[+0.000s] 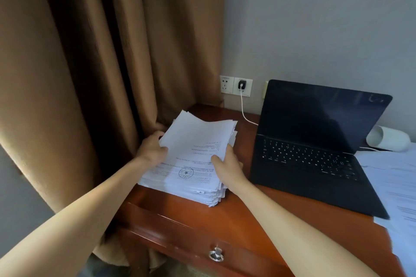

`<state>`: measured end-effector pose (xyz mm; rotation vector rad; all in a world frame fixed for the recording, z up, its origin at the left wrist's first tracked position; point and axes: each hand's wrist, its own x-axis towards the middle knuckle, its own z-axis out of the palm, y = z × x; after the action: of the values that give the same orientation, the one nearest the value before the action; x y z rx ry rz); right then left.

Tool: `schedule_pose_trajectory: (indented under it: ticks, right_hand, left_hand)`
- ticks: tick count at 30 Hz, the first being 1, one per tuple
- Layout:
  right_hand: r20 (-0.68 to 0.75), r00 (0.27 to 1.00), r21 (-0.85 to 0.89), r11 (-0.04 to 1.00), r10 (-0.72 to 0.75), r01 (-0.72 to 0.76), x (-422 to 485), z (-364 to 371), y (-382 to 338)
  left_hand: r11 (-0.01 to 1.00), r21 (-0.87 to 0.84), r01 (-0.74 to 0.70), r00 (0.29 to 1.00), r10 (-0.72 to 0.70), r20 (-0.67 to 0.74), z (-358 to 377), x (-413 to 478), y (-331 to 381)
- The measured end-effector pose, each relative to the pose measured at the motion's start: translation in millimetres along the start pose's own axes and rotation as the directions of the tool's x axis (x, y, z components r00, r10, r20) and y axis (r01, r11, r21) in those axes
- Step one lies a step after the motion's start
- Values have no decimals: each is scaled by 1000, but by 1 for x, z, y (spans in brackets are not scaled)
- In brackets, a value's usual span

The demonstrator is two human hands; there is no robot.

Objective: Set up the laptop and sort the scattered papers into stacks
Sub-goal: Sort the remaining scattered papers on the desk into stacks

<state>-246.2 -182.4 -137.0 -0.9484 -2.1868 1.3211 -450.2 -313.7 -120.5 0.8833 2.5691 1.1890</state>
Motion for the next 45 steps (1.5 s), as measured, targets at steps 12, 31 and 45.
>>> schedule_pose_trajectory:
  ticks: [12,31,45]
  right_hand:
    - [-127,981,16,989,-144,147,-17,4,14]
    - [45,978,-371,905,-205,207,-42,9,24]
    - [94,965,-291,920,-246,263,-85,-17,33]
  left_hand:
    - [977,209,-48,994,68,-91,0,-18,-13]
    - [996,13,-94,957,93,-275,19,-72,-38]
    - [925,261,-276,905,342,-254,8,-130,-16]
